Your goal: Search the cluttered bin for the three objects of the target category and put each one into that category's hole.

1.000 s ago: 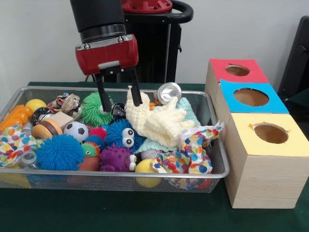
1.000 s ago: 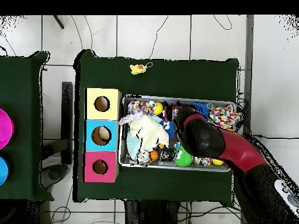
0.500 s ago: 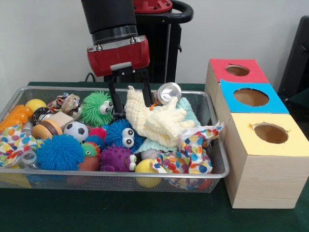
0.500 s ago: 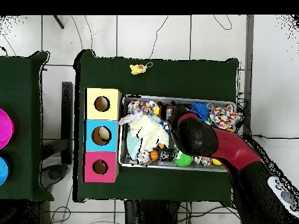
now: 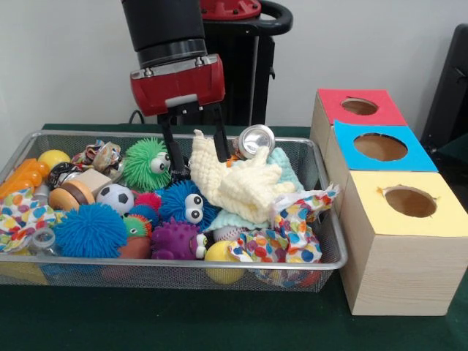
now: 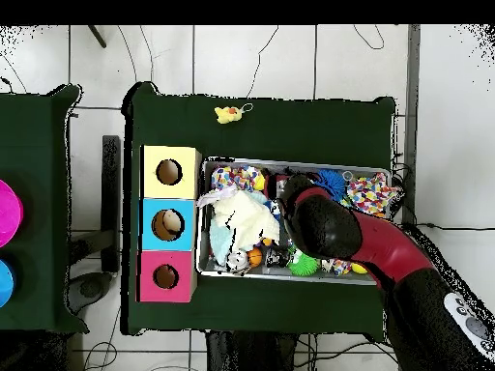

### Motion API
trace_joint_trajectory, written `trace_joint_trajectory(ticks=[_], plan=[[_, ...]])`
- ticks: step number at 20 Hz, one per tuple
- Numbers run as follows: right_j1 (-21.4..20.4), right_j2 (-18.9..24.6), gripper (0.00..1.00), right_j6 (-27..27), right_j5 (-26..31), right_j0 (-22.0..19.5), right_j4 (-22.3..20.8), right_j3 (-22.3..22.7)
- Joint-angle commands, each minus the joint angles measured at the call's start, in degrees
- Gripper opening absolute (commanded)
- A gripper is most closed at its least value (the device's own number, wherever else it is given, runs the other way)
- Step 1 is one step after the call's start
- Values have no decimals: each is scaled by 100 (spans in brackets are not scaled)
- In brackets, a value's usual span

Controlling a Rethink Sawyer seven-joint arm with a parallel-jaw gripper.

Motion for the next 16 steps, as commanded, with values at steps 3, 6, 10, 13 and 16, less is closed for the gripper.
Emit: trace_joint_trajectory(ticks=[3, 6, 10, 13, 16], plan=[[221, -223, 100, 871, 183, -70, 75, -24], [252, -181, 100, 704, 183, -147, -82, 67], [343, -169, 100, 591, 83, -215, -229, 99], [351, -95, 100, 549, 79, -307, -254, 161], [333, -113, 100, 548, 169, -270, -217, 94]])
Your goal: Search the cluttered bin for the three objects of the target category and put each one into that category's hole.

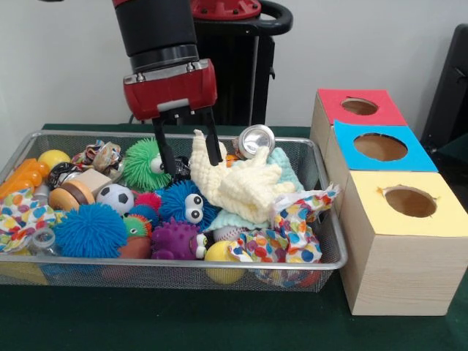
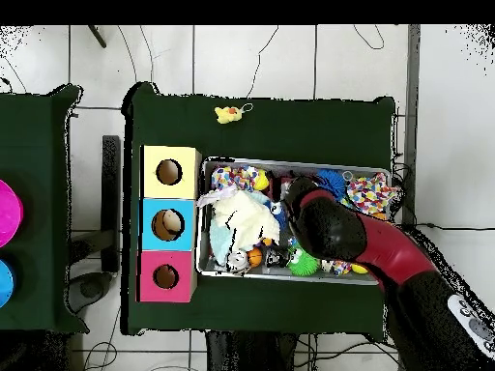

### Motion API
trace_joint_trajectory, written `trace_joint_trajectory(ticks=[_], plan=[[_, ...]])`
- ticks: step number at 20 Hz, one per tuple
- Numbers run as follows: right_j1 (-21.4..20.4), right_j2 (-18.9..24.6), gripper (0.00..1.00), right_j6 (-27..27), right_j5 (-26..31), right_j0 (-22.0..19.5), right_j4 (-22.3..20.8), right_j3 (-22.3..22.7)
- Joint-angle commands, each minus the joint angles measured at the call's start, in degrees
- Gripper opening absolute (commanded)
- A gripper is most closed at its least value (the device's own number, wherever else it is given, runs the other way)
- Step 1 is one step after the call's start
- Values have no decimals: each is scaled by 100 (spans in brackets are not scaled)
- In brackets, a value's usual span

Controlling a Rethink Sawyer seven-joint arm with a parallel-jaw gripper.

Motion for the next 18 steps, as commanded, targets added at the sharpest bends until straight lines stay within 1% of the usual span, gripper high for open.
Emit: trace_joint_trajectory(ticks=[1, 11, 17, 18], plan=[[225, -107, 100, 548, 181, -147, -210, 74], [223, -41, 100, 518, 200, -239, -226, 118], [242, 30, 100, 454, 230, -376, -239, 134], [224, 25, 100, 488, 227, -322, -222, 131]])
